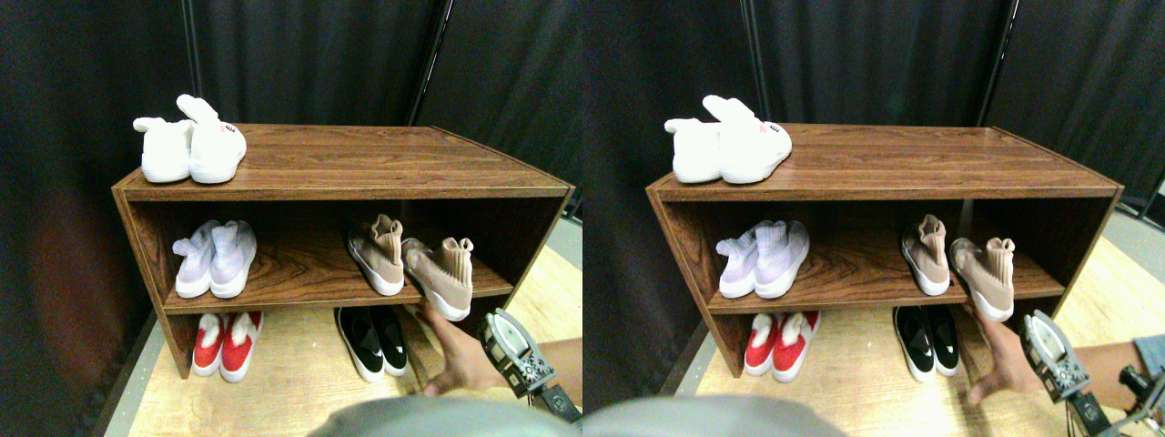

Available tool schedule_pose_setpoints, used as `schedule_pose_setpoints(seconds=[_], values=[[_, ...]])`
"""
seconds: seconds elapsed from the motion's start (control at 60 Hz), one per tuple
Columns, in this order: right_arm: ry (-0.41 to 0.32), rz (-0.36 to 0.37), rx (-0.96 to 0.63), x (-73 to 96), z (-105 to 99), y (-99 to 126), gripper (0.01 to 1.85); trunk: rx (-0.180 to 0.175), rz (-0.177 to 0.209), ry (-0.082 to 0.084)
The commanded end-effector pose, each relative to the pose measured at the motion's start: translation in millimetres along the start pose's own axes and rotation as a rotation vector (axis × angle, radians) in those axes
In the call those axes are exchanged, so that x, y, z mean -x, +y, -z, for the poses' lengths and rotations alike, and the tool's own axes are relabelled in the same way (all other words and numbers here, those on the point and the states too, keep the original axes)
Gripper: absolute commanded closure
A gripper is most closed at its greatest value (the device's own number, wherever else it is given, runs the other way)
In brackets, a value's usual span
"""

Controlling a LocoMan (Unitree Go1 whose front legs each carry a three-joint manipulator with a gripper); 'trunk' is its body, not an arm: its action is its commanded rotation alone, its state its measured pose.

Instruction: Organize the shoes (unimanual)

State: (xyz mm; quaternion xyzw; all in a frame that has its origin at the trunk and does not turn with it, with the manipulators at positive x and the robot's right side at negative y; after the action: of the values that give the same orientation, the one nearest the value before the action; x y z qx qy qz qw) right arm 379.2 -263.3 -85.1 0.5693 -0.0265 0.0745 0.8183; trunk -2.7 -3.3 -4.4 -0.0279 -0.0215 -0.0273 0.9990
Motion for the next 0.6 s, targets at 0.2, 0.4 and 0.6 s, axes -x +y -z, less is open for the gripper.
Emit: schedule_pose_setpoints(seconds=[0.2,0.4,0.6], values=[[-0.02,-0.037,0.018,-3.4,2.3,9.7,1.8,0.013,-0.001,0.019],[-0.008,-0.036,0.014,-4.3,1.3,7.4,1.8,0.013,0.001,0.02],[-0.018,-0.042,0.011,-3.0,2.8,8.2,1.8,0.01,0.003,0.021]])
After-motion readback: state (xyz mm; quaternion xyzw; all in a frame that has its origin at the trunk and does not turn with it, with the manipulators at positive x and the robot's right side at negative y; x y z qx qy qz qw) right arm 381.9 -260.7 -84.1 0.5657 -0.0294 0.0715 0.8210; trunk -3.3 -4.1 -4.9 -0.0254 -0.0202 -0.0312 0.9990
